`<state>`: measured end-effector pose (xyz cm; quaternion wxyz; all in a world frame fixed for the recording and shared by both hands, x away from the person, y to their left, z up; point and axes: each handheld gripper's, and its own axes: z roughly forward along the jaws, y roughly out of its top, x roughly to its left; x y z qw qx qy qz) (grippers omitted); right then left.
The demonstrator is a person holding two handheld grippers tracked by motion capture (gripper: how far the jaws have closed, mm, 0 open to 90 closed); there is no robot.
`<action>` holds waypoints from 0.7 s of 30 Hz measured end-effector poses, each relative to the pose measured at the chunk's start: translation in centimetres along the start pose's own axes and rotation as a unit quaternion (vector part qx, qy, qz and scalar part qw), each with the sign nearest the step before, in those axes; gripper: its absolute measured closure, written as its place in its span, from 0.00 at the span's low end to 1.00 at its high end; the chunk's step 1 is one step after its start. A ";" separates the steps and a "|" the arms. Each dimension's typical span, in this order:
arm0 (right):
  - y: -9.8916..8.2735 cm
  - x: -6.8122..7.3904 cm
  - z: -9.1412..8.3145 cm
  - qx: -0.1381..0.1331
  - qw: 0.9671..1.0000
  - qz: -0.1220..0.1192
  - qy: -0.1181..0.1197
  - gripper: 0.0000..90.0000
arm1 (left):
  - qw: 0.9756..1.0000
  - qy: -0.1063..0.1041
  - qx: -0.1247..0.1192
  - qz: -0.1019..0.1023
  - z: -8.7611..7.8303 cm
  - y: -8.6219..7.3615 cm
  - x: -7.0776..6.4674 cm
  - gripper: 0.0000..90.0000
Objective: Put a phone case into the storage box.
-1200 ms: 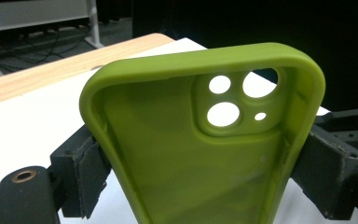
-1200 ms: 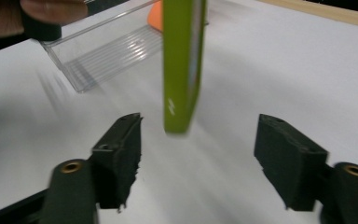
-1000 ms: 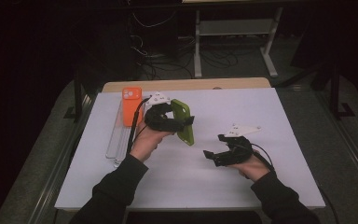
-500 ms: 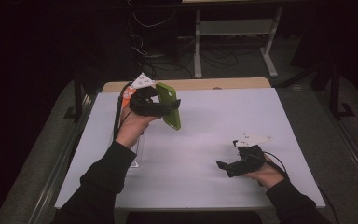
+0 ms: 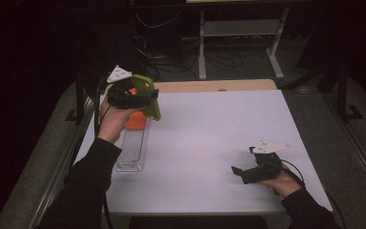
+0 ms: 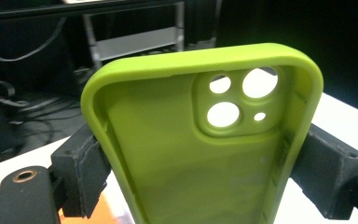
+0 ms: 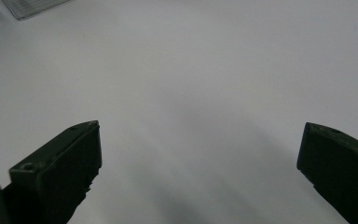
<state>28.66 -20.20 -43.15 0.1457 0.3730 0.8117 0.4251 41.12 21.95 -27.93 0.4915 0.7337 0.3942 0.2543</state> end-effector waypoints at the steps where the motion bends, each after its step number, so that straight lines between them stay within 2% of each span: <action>1: 0.0 0.0 0.0 0.001 1.000 0.001 -0.001 0.00 | 1.000 0.008 0.000 -0.002 0.0 0.0 0.4 0.16; 7: 0.0 0.1 0.1 0.003 1.000 -0.003 -0.001 0.00 | 0.998 0.059 0.012 -0.013 0.1 -0.5 2.4 0.16; 11: 0.0 0.1 0.1 0.003 1.000 -0.001 -0.002 0.00 | 0.996 0.088 0.020 -0.021 0.6 -0.9 3.5 0.16; 16: 0.0 0.1 0.1 0.003 1.000 0.000 -0.003 0.00 | 0.991 0.124 0.044 -0.027 1.5 -1.6 4.3 0.16; 21: 0.0 0.1 0.1 0.004 1.000 -0.001 -0.005 0.00 | 0.987 0.144 0.069 -0.032 2.7 -2.7 4.8 0.16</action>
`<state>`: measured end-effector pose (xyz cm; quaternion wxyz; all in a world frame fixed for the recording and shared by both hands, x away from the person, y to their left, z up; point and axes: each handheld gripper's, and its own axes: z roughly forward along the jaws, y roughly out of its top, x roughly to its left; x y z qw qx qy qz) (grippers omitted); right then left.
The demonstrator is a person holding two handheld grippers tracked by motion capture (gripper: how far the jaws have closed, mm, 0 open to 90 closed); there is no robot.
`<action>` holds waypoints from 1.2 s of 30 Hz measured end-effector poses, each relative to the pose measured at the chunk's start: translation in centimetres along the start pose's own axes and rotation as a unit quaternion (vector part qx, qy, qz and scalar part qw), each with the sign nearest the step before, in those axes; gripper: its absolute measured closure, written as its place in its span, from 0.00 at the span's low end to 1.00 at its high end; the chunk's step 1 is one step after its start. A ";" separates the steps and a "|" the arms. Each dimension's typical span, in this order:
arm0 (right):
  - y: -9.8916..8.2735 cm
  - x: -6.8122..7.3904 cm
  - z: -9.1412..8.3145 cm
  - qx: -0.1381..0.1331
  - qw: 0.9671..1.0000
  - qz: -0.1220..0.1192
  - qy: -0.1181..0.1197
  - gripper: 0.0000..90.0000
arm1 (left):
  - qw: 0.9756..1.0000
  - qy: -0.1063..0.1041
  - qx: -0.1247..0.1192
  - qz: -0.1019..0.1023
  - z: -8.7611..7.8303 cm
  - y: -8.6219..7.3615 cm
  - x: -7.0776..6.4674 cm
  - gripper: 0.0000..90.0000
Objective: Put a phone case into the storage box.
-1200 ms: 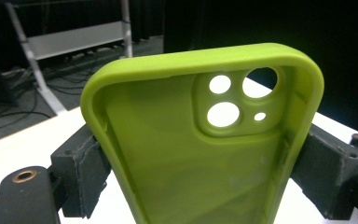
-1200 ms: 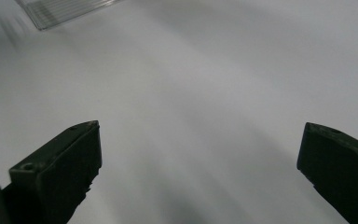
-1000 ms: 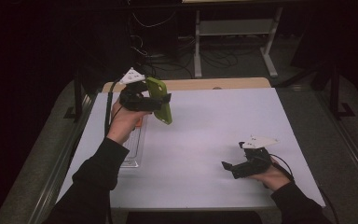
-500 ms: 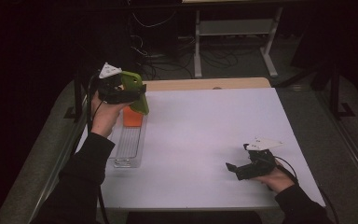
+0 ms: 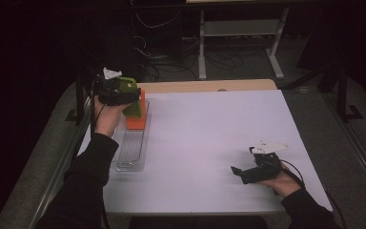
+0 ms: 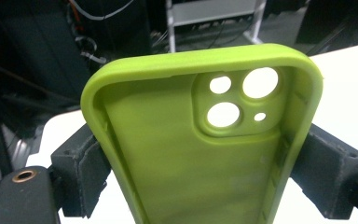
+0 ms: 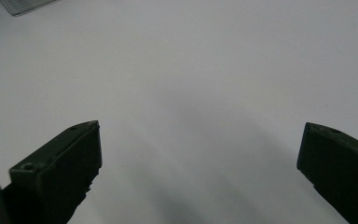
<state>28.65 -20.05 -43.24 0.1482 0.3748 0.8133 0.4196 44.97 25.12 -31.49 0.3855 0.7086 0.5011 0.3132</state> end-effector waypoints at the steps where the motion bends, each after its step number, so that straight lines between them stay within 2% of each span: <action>1: 0.0 0.0 0.0 -0.001 1.000 -0.001 0.000 0.00 | 1.000 0.004 0.004 -0.007 0.3 -0.2 0.0 0.16; 4: 0.0 0.0 -0.1 -0.001 1.000 0.000 -0.001 0.00 | 0.999 0.012 0.029 -0.005 1.0 -0.8 0.2 0.16; 7: 0.0 -0.1 -0.1 -0.002 1.000 0.000 -0.002 0.00 | 0.999 0.017 0.045 -0.012 1.8 -1.4 0.1 0.16; 8: 0.0 -0.1 -0.1 -0.002 1.000 0.000 -0.002 0.00 | 0.998 0.018 0.053 -0.007 1.9 -1.5 0.2 0.16; 15: 0.0 -0.1 -0.1 -0.002 1.000 0.000 -0.003 0.00 | 0.997 0.021 0.067 -0.013 3.1 -2.3 0.0 0.15; 19: 0.0 -0.1 -0.1 -0.003 1.000 -0.001 -0.004 0.00 | 0.996 0.025 0.083 -0.015 3.3 -2.7 0.0 0.15; 25: 0.0 -0.1 -0.1 -0.003 1.000 -0.002 -0.003 0.00 | 0.996 0.033 0.082 -0.024 3.6 -3.1 -0.2 0.15; 29: 0.0 -0.1 -0.1 -0.004 1.000 -0.002 -0.004 0.00 | 0.995 0.040 0.088 -0.020 4.0 -3.4 -0.1 0.15; 31: 0.0 -0.1 -0.1 -0.003 1.000 -0.002 -0.004 0.00 | 0.995 0.043 0.090 -0.027 4.3 -3.7 -0.1 0.15; 36: 0.0 0.0 -0.1 -0.001 1.000 -0.003 -0.004 0.00 | 0.995 0.045 0.090 -0.024 5.0 -4.3 -0.2 0.15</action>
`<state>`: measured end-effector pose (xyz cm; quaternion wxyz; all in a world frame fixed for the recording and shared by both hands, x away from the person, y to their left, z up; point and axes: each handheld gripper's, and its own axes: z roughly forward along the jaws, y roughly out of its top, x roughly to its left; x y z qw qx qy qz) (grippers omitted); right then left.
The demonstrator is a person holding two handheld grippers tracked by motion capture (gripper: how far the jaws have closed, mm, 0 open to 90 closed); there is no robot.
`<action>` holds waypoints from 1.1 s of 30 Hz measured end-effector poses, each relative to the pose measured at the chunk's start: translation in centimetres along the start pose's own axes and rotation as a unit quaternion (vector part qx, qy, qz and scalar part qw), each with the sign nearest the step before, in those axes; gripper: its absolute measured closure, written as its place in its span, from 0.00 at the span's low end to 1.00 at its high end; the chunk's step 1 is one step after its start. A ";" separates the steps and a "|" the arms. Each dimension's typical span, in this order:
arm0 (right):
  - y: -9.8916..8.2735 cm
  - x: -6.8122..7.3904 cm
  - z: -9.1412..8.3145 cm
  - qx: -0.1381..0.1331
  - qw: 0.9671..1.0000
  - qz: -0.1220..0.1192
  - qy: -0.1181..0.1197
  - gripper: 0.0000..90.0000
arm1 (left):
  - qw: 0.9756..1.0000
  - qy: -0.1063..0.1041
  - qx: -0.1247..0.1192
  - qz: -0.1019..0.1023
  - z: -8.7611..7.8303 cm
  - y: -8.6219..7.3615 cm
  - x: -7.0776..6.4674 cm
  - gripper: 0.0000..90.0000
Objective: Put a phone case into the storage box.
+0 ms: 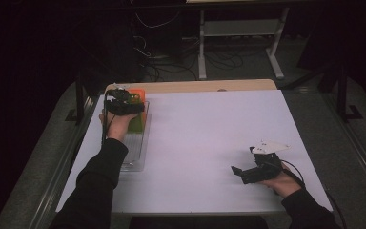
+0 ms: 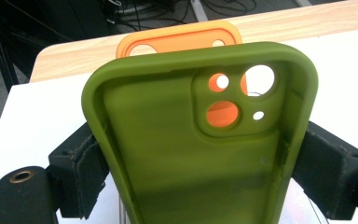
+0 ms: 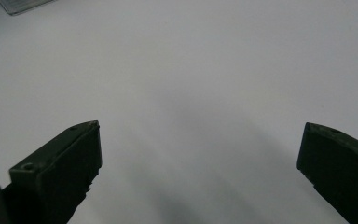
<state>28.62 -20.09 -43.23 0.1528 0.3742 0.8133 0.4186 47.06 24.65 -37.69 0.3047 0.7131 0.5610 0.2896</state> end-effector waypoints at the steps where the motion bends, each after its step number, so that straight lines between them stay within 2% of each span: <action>1: 0.0 0.0 0.0 0.001 1.000 0.001 0.000 0.00 | 1.000 0.001 -0.001 0.000 0.1 0.0 -0.1 0.14; 3: 0.0 0.0 0.0 0.000 1.000 0.000 -0.001 0.00 | 1.000 0.001 -0.003 0.006 0.2 0.0 0.0 0.14; 7: 0.0 0.0 0.0 0.002 1.000 0.000 0.000 0.00 | 1.000 0.000 -0.007 0.000 0.4 0.0 0.1 0.13; 12: 0.0 0.0 0.0 0.001 1.000 0.001 0.000 0.00 | 1.000 -0.014 -0.019 -0.003 0.4 0.1 0.3 0.02; 13: 0.0 0.1 0.0 0.002 1.000 0.002 0.000 0.00 | 1.000 -0.017 -0.021 -0.005 0.3 0.1 0.3 0.01; 15: -0.1 0.0 -0.1 0.001 1.000 -0.001 0.000 0.00 | 0.999 -0.029 -0.013 0.003 0.0 0.2 0.4 0.00; 17: -0.1 0.0 -0.1 0.000 1.000 0.000 -0.001 0.00 | 0.999 -0.034 -0.015 0.010 -0.3 0.3 0.4 0.00; 22: -0.1 0.0 -0.2 -0.002 1.000 -0.001 -0.001 0.00 | 0.998 -0.064 -0.018 0.022 -1.7 0.5 0.6 0.00; 24: -0.1 0.0 -0.2 -0.002 1.000 -0.001 -0.002 0.00 | 0.996 -0.081 -0.021 0.026 -2.4 0.6 0.6 0.00; 28: 0.0 0.0 -0.3 -0.003 1.000 0.000 -0.002 0.00 | 0.991 -0.122 -0.035 0.045 -3.8 0.4 0.4 0.00; 30: 0.0 0.1 -0.3 -0.002 1.000 0.003 0.000 0.00 | 0.988 -0.143 -0.039 0.054 -4.5 0.3 0.3 0.00; 33: 0.1 0.0 -0.4 -0.005 1.000 0.000 -0.002 0.00 | 0.981 -0.173 -0.044 0.072 -5.5 0.2 -0.1 0.00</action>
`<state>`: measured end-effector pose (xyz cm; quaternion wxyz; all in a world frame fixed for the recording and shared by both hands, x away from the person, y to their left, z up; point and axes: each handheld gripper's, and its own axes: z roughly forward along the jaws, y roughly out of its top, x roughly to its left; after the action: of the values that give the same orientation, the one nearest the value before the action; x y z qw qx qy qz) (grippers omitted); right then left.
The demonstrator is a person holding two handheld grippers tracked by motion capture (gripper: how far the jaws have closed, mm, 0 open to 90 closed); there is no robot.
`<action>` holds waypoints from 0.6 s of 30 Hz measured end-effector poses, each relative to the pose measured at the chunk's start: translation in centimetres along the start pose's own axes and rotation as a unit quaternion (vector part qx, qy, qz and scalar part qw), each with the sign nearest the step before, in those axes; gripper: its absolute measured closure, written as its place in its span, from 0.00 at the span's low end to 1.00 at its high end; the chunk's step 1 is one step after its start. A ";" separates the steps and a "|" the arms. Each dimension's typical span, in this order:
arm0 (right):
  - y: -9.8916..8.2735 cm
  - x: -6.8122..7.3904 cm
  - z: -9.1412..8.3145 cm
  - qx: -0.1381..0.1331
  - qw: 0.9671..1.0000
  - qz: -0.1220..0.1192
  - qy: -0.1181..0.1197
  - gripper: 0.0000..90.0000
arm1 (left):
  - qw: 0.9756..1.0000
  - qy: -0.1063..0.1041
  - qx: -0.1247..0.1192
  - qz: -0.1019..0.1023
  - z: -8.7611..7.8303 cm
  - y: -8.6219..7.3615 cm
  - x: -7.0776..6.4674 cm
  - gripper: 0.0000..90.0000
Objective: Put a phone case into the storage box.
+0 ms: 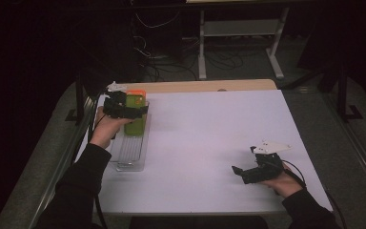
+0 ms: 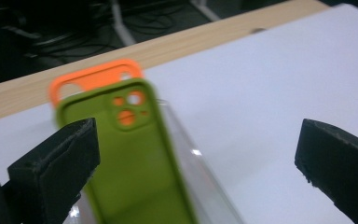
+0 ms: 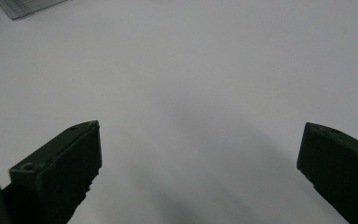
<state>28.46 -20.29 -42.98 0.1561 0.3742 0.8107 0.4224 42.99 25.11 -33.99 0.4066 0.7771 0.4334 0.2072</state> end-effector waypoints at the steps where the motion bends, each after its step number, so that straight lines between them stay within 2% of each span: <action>1: 0.0 0.0 0.0 0.000 1.000 0.001 0.001 0.00 | 1.000 -0.011 -0.002 0.005 -0.3 0.0 -0.3 0.00; 4: 0.0 0.0 0.0 0.000 1.000 0.001 0.002 0.00 | 0.999 -0.038 -0.005 0.009 -1.0 -0.2 -1.0 0.00; 6: 0.0 0.0 -0.1 0.001 1.000 0.002 0.003 0.00 | 0.998 -0.054 -0.005 0.021 -1.5 -0.4 -1.2 0.00; 7: 0.0 0.0 -0.1 0.000 1.000 0.001 0.003 0.00 | 0.998 -0.060 -0.009 0.017 -1.7 -0.5 -1.6 0.00; 8: 0.0 0.0 -0.1 0.000 1.000 0.002 0.003 0.00 | 0.998 -0.063 -0.005 0.026 -1.9 -0.6 -1.7 0.00; 10: 0.0 0.0 -0.1 -0.001 1.000 0.001 0.003 0.00 | 0.997 -0.070 -0.010 0.027 -2.3 -0.8 -2.2 0.00; 12: 0.1 -0.1 -0.2 -0.004 1.000 0.000 0.002 0.00 | 0.996 -0.075 -0.009 0.037 -2.5 -0.9 -2.5 0.00; 13: 0.1 -0.1 -0.2 -0.003 1.000 0.001 0.003 0.00 | 0.996 -0.077 -0.008 0.047 -2.6 -1.0 -2.6 0.00; 14: 0.1 -0.1 -0.2 -0.003 1.000 0.002 0.003 0.00 | 0.996 -0.083 -0.010 0.041 -2.7 -1.2 -3.0 0.00; 16: 0.1 -0.1 -0.3 -0.004 1.000 0.002 0.003 0.00 | 0.994 -0.089 -0.009 0.056 -2.9 -1.4 -3.2 0.00; 18: 0.1 -0.2 -0.3 -0.007 1.000 -0.001 0.003 0.00 | 0.993 -0.099 -0.015 0.058 -3.1 -1.8 -3.7 0.00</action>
<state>28.45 -20.54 -42.69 0.1563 0.3708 0.8087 0.4290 37.98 23.98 -33.55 0.4465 0.8115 0.3416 0.1594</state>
